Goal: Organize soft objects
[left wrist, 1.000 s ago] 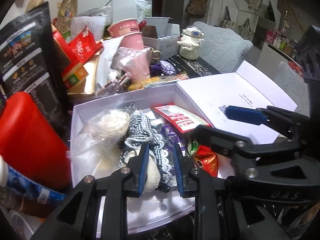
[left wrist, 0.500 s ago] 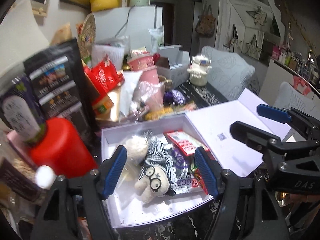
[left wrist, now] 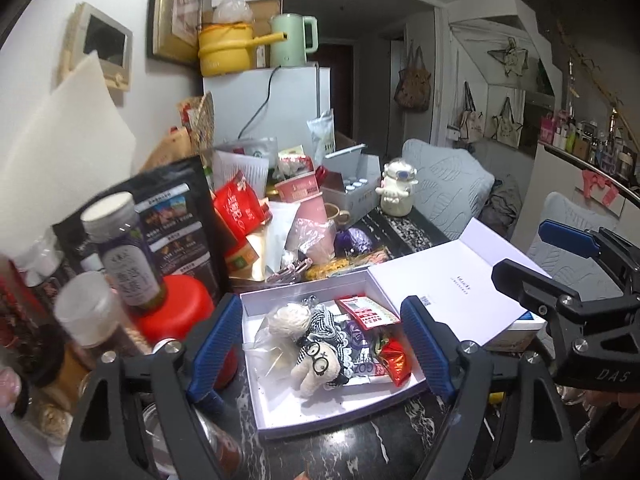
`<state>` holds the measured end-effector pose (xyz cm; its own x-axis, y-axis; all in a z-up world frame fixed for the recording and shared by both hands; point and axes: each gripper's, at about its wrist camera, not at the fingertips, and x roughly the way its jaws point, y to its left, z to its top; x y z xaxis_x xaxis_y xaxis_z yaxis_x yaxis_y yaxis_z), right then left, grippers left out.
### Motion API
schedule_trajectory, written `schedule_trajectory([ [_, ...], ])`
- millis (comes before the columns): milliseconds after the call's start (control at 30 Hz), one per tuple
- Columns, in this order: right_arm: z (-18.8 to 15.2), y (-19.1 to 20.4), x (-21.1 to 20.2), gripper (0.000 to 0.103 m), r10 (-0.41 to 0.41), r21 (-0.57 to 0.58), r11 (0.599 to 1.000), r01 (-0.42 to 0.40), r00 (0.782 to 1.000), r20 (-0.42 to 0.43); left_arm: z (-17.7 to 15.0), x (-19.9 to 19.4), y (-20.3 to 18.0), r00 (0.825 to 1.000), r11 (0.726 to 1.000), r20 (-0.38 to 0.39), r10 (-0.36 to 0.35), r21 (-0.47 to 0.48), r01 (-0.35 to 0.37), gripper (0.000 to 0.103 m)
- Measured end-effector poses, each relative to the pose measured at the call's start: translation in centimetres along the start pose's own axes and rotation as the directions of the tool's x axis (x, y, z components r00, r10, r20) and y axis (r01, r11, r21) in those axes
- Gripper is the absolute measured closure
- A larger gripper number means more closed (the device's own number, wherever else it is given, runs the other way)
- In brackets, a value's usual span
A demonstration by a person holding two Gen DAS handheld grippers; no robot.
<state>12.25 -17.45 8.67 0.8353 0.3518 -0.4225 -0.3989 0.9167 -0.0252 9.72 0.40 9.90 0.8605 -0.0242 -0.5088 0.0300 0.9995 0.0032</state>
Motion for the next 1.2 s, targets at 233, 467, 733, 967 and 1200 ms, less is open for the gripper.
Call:
schedule_trajectory([
  [233,-0.5,0.4,-4.7,0.009,-0.008,0.024,1.000,0.007,0.999,0.051,-0.4,-4.3,-0.4,0.999,1.000,0.044,-0.003,0.005,0.003,0.021],
  [467,-2.1,0.5,-8.0,0.009,-0.032,0.054,0.998,0.029,0.998,0.054,-1.7,-7.5,-0.6,0.999,1.000,0.051,-0.002,-0.004,0.002,0.021],
  [733,-5.3,0.8,-10.4,0.007,-0.075,0.089,0.993,0.072,0.997,0.029,-4.7,-9.1,-0.7,1.000,0.999,0.011,-0.029,-0.025,0.030,0.021],
  [967,-8.3,1.8,-11.8,0.007,-0.106,0.083,0.991,0.107,0.994,-0.011,-7.4,-9.8,-1.2,0.999,0.998,-0.004,-0.036,-0.042,0.036,0.021],
  [1200,-11.3,2.5,-12.1,0.007,-0.107,0.090,0.990,0.112,0.992,-0.060,-10.2,-9.8,-1.8,0.998,0.999,-0.047,-0.029,-0.047,0.027,0.021],
])
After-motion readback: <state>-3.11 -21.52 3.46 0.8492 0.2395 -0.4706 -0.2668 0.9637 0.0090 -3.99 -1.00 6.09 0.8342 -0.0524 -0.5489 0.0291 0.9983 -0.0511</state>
